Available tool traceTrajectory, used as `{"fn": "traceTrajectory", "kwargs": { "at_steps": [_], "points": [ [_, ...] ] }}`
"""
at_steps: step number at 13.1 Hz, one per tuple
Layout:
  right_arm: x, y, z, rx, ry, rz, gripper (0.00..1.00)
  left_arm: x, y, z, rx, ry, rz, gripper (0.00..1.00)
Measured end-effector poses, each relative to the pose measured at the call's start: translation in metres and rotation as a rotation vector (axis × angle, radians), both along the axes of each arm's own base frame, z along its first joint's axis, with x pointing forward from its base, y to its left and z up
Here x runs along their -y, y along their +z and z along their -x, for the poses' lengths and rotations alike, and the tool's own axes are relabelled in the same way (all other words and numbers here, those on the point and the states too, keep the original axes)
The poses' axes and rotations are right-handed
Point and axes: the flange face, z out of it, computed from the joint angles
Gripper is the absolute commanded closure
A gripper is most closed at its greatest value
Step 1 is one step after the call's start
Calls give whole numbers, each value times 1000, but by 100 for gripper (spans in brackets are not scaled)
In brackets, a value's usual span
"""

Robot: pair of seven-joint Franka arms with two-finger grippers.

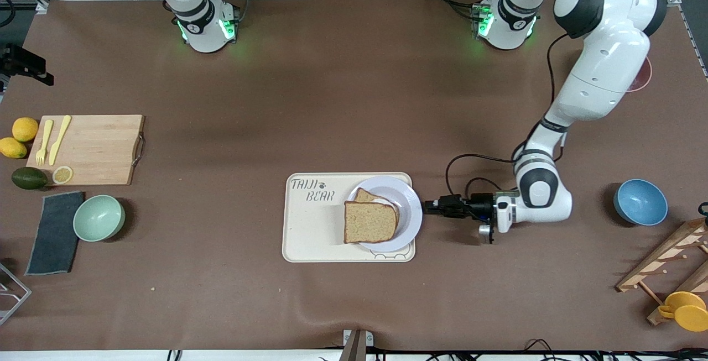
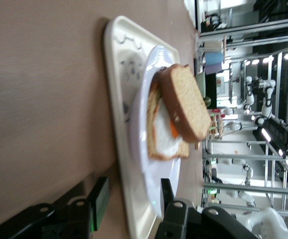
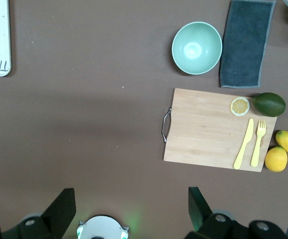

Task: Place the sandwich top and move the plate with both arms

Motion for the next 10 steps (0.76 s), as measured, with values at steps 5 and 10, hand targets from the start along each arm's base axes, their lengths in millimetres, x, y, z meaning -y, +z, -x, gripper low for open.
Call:
{"fn": "traceTrajectory", "kwargs": {
  "at_steps": [5,10],
  "points": [
    [-6,1,-1,5,13,1,0,-33,37,-20,-32,-82,-90,50],
    [-2,5,-1,14,5,2,0,-67,101,-41,-62,-132,-254,50]
  ]
}}
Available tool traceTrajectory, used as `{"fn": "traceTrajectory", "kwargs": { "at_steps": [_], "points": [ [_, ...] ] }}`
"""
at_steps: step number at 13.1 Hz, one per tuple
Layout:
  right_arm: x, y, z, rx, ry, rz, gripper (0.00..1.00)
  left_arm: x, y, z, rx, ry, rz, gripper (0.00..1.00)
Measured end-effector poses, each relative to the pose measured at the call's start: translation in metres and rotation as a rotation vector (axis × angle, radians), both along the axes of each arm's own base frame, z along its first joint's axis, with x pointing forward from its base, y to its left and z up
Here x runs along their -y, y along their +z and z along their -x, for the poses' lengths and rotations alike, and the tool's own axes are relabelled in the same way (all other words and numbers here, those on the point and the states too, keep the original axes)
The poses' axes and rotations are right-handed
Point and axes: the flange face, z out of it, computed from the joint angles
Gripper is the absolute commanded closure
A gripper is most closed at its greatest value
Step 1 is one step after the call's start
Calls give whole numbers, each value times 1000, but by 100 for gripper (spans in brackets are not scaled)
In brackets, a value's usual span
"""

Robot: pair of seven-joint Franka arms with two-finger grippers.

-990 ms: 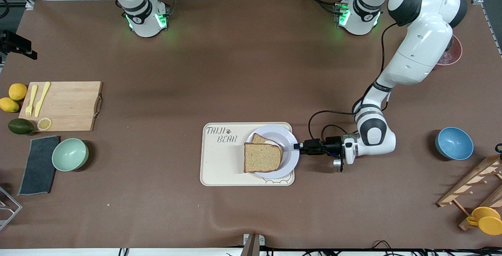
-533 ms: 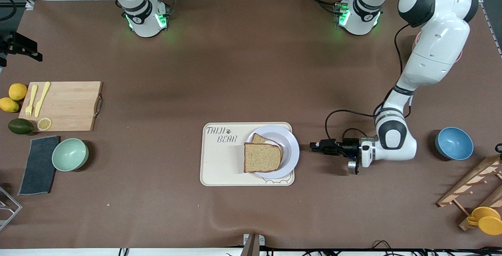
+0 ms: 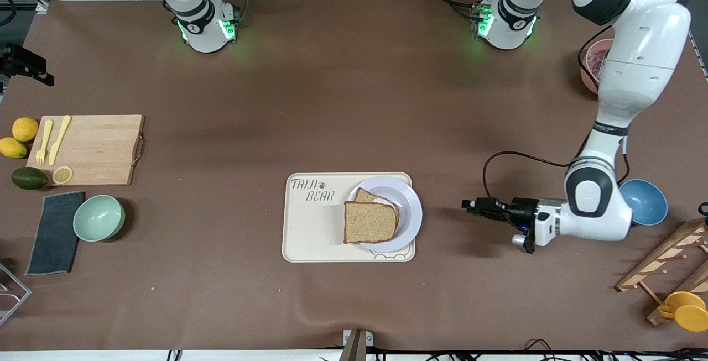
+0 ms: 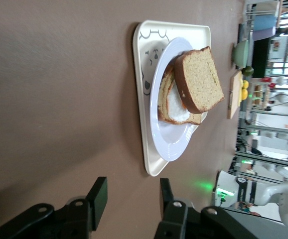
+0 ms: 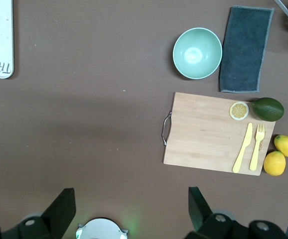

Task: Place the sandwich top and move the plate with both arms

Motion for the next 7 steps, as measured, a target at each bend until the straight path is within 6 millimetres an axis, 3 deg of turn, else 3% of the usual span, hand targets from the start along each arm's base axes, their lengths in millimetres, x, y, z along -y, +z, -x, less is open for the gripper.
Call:
{"fn": "traceTrajectory", "kwargs": {
  "at_steps": [3,6,7],
  "points": [
    [2,1,1,0,-7,3,0,-15,25,1,-5,-44,-107,51],
    [-16,1,-2,0,25,10,0,-36,45,2,-13,-96,-282,51],
    [-19,1,-2,0,30,10,0,-44,61,-1,-2,-94,-343,51]
  ]
}}
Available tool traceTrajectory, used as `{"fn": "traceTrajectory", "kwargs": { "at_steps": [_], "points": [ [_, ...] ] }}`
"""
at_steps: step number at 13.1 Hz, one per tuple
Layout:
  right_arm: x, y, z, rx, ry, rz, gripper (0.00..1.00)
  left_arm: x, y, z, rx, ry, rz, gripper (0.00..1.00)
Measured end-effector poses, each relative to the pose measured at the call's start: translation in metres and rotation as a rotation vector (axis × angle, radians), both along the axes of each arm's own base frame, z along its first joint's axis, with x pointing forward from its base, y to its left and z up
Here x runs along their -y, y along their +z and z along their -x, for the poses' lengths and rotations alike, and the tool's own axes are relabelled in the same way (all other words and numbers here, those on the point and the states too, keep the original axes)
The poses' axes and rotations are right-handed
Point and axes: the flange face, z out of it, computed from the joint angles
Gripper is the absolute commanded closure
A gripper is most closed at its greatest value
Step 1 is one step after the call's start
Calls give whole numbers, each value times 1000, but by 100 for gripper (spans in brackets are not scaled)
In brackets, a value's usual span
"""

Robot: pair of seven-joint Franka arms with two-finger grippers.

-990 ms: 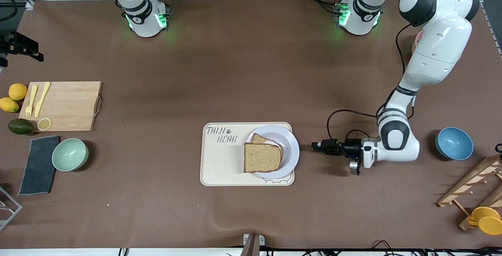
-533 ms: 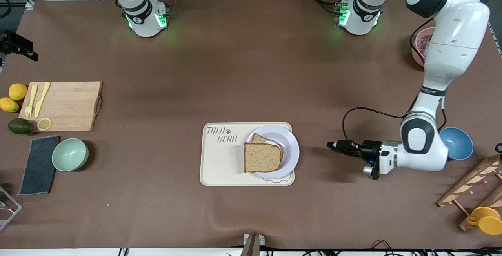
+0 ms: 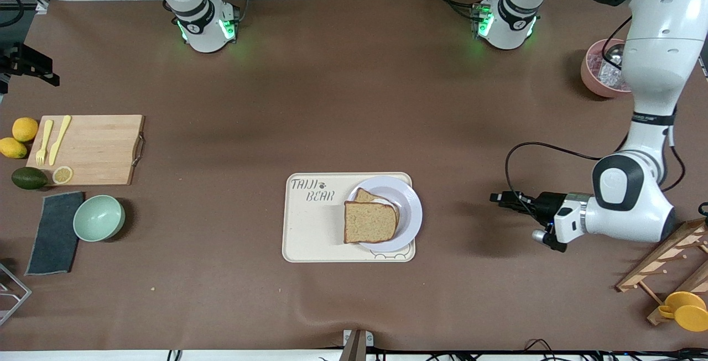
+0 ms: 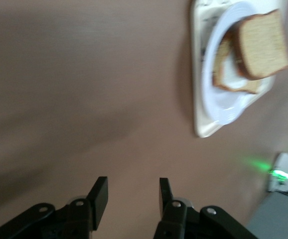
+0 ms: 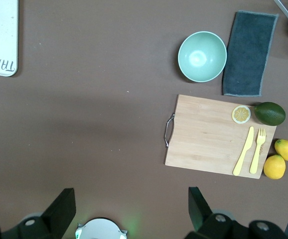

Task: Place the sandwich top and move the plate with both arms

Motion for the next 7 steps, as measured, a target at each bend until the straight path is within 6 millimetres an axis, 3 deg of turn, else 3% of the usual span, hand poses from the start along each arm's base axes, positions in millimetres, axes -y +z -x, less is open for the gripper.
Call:
{"fn": "traceTrajectory", "kwargs": {
  "at_steps": [3,7],
  "points": [
    [0,0,0,3,0,0,0,-12,76,-2,38,32,-142,51],
    [-2,0,-3,20,-12,-17,0,-20,178,14,119,42,-409,48]
  ]
}}
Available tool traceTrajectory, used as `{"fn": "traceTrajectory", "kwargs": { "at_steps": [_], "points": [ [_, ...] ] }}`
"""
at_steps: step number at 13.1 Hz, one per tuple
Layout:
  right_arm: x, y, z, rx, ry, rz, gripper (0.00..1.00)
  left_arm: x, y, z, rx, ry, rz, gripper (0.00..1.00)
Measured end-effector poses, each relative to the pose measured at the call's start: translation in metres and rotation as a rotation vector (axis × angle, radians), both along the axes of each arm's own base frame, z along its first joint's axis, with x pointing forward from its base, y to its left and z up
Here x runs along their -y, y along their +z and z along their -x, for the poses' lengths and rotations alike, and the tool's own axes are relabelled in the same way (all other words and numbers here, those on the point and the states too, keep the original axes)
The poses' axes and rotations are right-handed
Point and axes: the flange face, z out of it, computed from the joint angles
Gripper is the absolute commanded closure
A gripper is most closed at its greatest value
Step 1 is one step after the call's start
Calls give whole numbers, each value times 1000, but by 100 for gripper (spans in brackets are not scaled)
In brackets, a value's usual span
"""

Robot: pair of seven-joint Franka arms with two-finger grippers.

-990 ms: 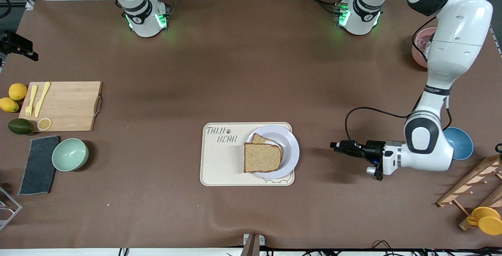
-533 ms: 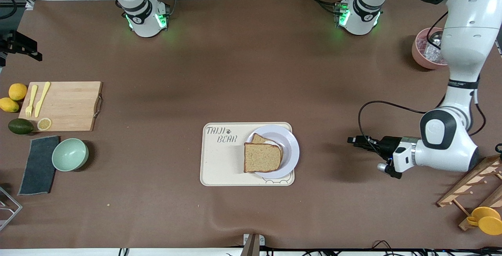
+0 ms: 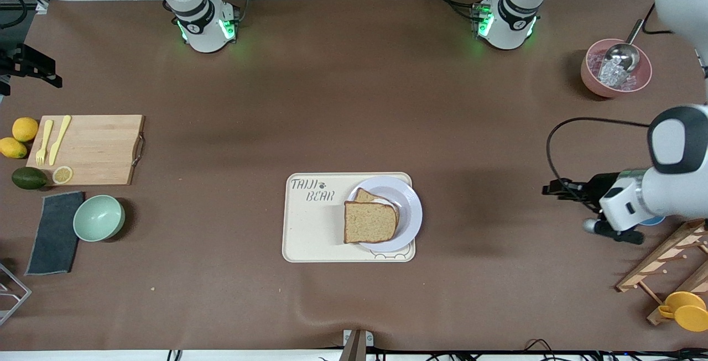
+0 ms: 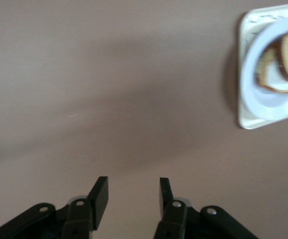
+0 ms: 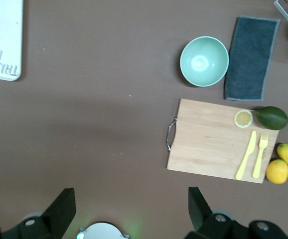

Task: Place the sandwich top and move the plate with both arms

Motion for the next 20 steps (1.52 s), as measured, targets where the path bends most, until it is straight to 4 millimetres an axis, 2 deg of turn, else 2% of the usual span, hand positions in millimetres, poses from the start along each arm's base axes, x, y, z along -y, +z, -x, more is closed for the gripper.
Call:
{"fn": "traceTrajectory", "kwargs": {
  "at_steps": [2,4,5,7,8,12,20],
  "points": [
    [0,0,-1,7,-24,-5,0,1,48,16,30,-16,-101,48],
    [2,1,-1,14,-50,-6,0,14,92,37,38,-2,-166,47],
    [5,1,-1,15,-73,-5,0,21,115,51,35,13,-189,39],
    [12,1,0,16,-112,-4,0,24,152,74,42,26,-216,0],
    [13,1,0,17,-124,-4,0,25,164,84,38,26,-224,0],
    [14,1,0,18,-137,-4,0,25,188,101,45,30,-237,0],
    [13,1,0,19,-139,-4,0,-7,215,102,108,97,-242,0]
  ]
}}
